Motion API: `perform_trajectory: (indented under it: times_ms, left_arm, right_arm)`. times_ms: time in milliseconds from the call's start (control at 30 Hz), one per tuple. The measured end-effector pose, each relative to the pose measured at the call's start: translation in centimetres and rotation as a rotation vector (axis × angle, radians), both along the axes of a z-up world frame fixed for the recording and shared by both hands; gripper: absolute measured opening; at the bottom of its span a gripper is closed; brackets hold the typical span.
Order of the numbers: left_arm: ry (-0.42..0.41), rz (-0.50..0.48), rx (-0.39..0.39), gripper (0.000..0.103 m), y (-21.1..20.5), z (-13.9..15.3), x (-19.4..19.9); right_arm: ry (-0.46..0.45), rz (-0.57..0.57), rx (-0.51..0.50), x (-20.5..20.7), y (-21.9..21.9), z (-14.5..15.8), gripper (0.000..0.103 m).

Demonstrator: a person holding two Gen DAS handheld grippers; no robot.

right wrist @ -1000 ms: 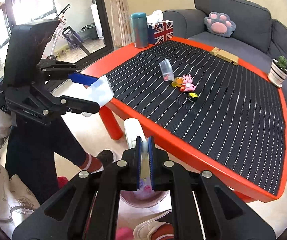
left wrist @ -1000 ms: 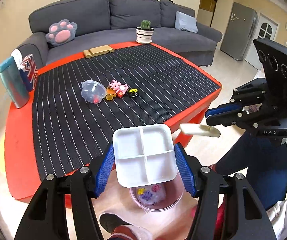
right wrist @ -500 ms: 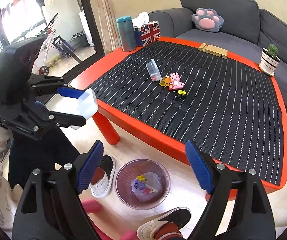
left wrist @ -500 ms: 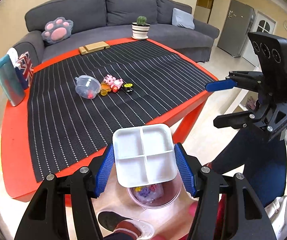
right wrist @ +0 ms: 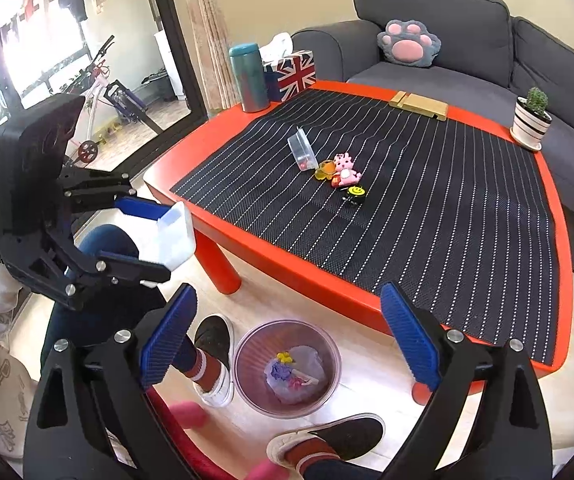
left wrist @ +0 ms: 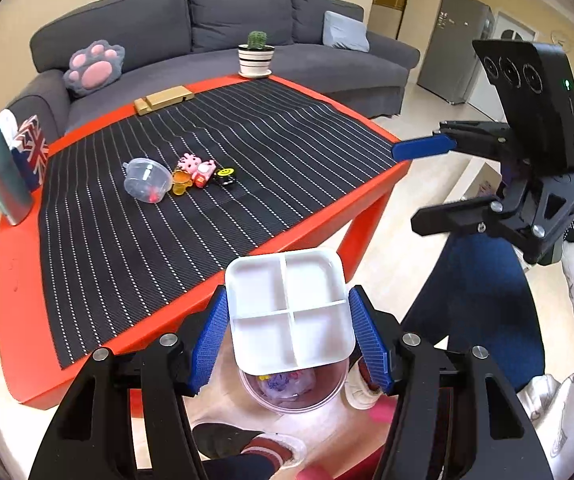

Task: Collect trash
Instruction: 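Open the left gripper to drop the white tray into the wastebasket, then move both grippers back toward the table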

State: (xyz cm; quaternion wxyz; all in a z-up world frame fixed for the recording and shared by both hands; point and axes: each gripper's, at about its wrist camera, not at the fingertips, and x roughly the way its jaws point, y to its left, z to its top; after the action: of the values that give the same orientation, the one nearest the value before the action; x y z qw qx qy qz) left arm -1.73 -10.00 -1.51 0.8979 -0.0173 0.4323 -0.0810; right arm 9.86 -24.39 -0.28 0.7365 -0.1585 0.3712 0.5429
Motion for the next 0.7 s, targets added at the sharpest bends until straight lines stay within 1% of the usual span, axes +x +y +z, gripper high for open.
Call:
perform_trajectory:
  times_ms: [133, 167, 200, 233, 367, 700]
  left_arm:
    - [0.003, -0.012, -0.004, 0.060, -0.5, 0.2, 0.0]
    - [0.005, -0.013, -0.006, 0.066, -0.6, 0.3, 0.1]
    - [0.001, -0.010, -0.012, 0.088, -0.7, 0.3, 0.2]
    - [-0.012, -0.004, -0.021, 0.093, -0.6, 0.5, 0.1]
    - [-0.005, 0.033, -0.011, 0.094, -0.3, 0.2, 0.6]
    - [-0.011, 0.060, -0.017, 0.095, 0.3, 0.2, 0.5]
  right_arm:
    - [0.000, -0.008, 0.013, 0.1, -0.5, 0.4, 0.092]
    - [0.001, -0.010, 0.016, 0.0, -0.6, 0.4, 0.092]
    - [0.002, -0.013, 0.018, 0.1, -0.8, 0.5, 0.092]
    - [0.004, -0.015, 0.020, 0.1, -0.9, 0.5, 0.092]
    - [0.008, -0.022, 0.021, 0.2, -1.2, 0.3, 0.093]
    - [0.020, -0.013, 0.019, 0.1, -1.0, -0.3, 0.094]
